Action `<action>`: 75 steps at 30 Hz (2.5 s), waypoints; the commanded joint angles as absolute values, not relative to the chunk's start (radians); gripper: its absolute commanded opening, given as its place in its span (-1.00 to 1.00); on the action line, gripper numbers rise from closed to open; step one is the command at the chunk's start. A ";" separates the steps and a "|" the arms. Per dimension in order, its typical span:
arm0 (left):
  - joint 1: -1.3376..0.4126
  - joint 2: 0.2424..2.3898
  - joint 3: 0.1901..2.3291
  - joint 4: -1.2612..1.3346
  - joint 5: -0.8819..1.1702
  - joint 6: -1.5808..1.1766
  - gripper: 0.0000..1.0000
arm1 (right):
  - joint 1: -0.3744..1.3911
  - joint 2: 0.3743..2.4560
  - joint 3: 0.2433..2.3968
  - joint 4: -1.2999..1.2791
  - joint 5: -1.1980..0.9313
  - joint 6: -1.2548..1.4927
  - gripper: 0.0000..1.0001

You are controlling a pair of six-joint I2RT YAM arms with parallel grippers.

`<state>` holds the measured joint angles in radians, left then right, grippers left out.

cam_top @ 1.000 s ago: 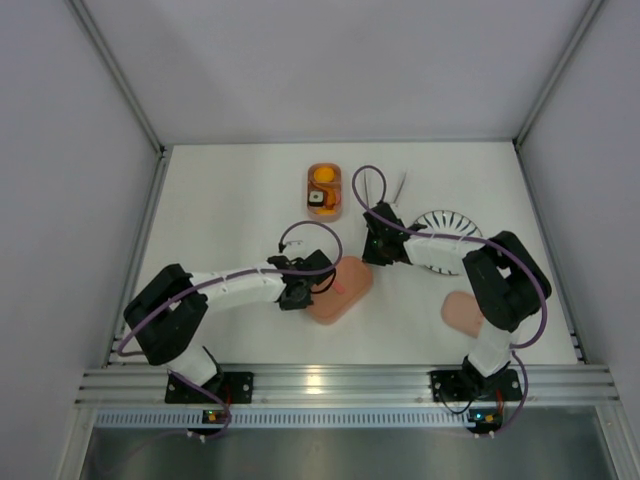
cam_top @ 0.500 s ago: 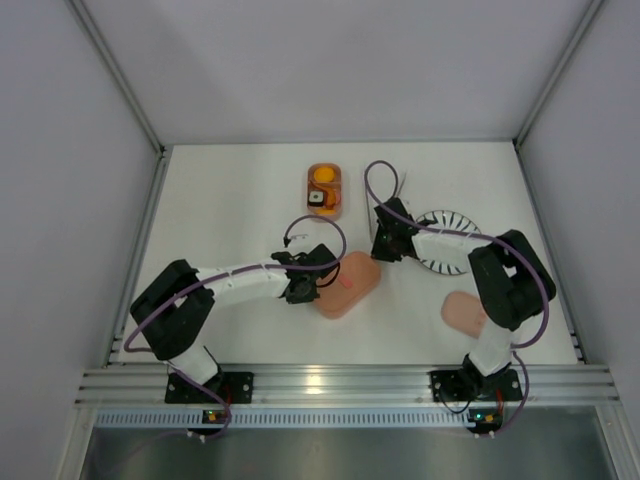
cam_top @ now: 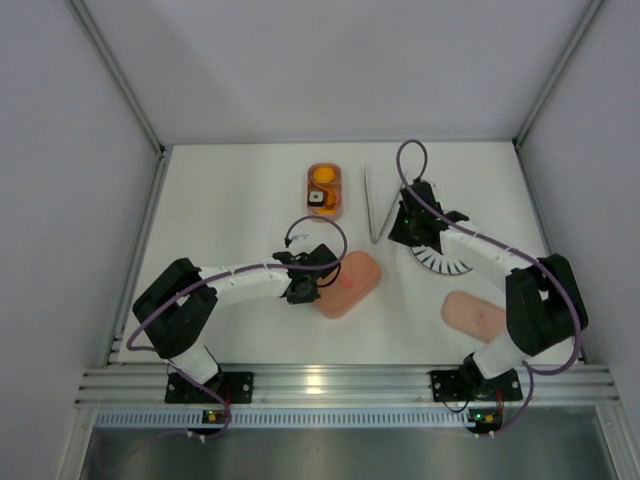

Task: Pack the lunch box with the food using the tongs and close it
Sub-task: Close the box lid on the packing box.

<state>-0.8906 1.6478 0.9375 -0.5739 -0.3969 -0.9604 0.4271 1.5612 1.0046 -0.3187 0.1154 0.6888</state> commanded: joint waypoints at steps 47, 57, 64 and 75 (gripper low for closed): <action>-0.887 1.562 0.953 -0.548 -0.413 -0.977 -0.68 | 0.879 1.511 0.818 -0.107 0.055 0.920 -0.75; -0.887 1.477 0.925 -0.584 -0.434 -0.992 -0.56 | 0.850 1.450 0.871 -0.169 0.089 0.891 -0.74; -0.887 1.382 0.940 -0.627 -0.445 -0.989 -0.60 | 0.816 1.422 0.937 -0.232 0.109 0.854 -0.73; -0.893 1.358 1.060 -0.621 -0.345 -0.828 -0.58 | 0.785 1.398 0.959 -0.310 0.202 0.824 -0.72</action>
<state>-0.8898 1.3342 1.0267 -0.6140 -0.3790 -0.8898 0.8078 1.4441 0.9054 -0.2478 0.1337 0.8524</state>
